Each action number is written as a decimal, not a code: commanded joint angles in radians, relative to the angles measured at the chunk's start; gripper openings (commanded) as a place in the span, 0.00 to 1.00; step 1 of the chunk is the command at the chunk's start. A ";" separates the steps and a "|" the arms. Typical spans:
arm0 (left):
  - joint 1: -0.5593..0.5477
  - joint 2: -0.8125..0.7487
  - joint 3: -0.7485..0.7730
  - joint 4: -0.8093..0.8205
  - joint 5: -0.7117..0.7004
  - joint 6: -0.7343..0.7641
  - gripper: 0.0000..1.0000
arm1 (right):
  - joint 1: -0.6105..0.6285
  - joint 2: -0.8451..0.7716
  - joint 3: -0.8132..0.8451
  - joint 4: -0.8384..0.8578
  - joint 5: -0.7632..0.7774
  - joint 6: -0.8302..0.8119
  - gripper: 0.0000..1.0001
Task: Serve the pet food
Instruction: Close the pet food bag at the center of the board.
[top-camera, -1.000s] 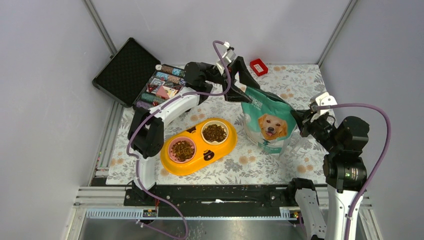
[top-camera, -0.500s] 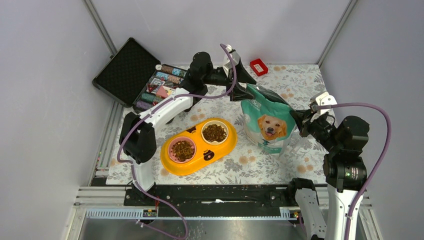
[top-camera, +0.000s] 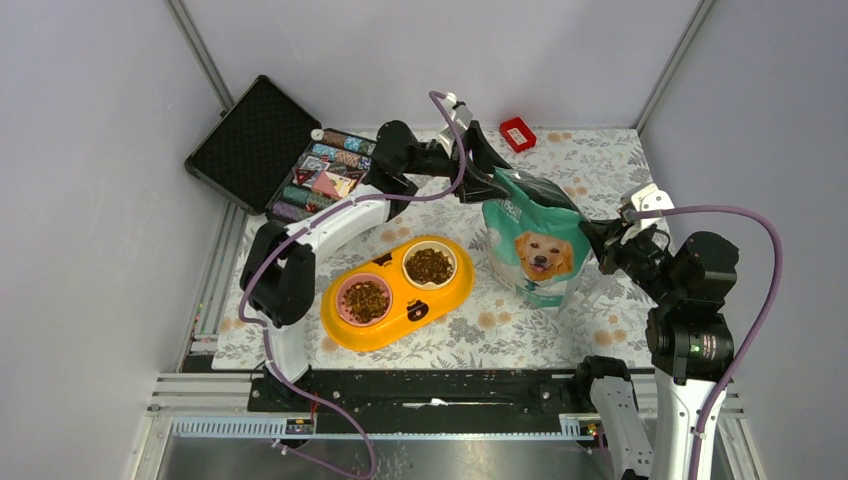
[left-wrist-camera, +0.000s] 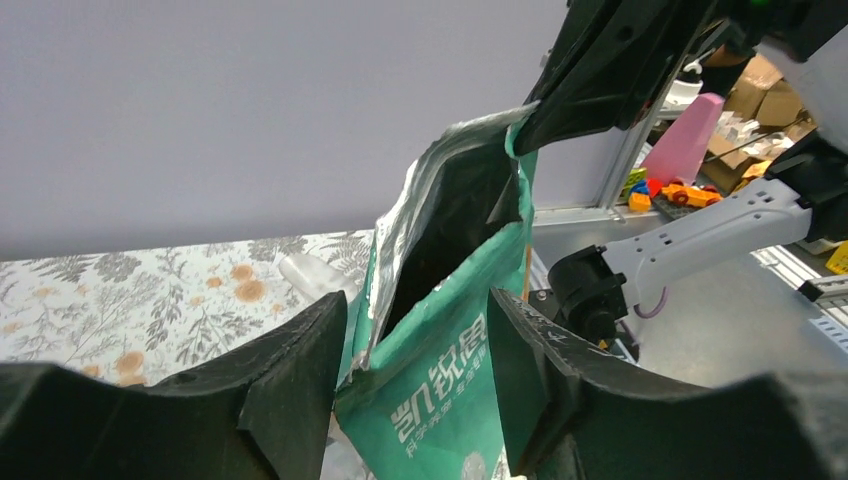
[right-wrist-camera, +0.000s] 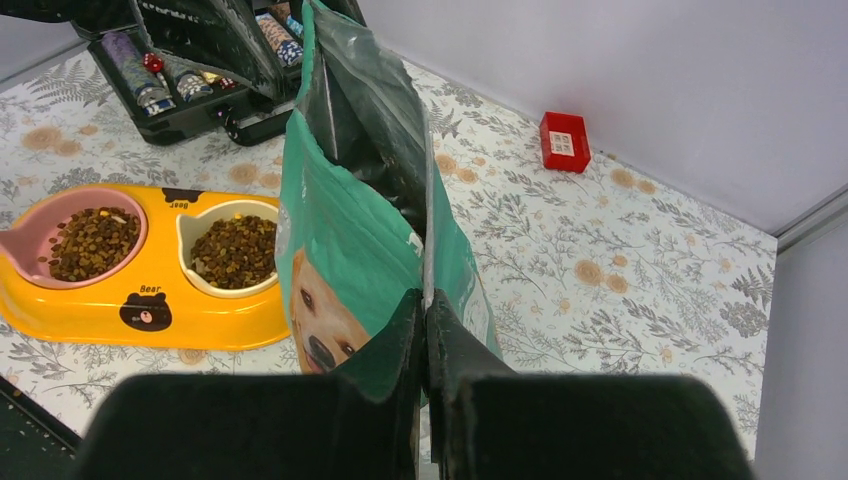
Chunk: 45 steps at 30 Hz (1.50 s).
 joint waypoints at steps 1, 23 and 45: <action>-0.016 0.012 0.029 0.224 0.034 -0.137 0.53 | -0.007 -0.001 0.019 0.075 -0.019 0.012 0.00; 0.006 -0.004 0.019 0.094 0.017 -0.051 0.00 | -0.007 -0.016 -0.008 0.054 0.010 -0.006 0.00; 0.093 -0.167 -0.162 0.248 -0.070 -0.156 0.00 | -0.006 0.038 0.100 -0.074 -0.041 -0.081 0.39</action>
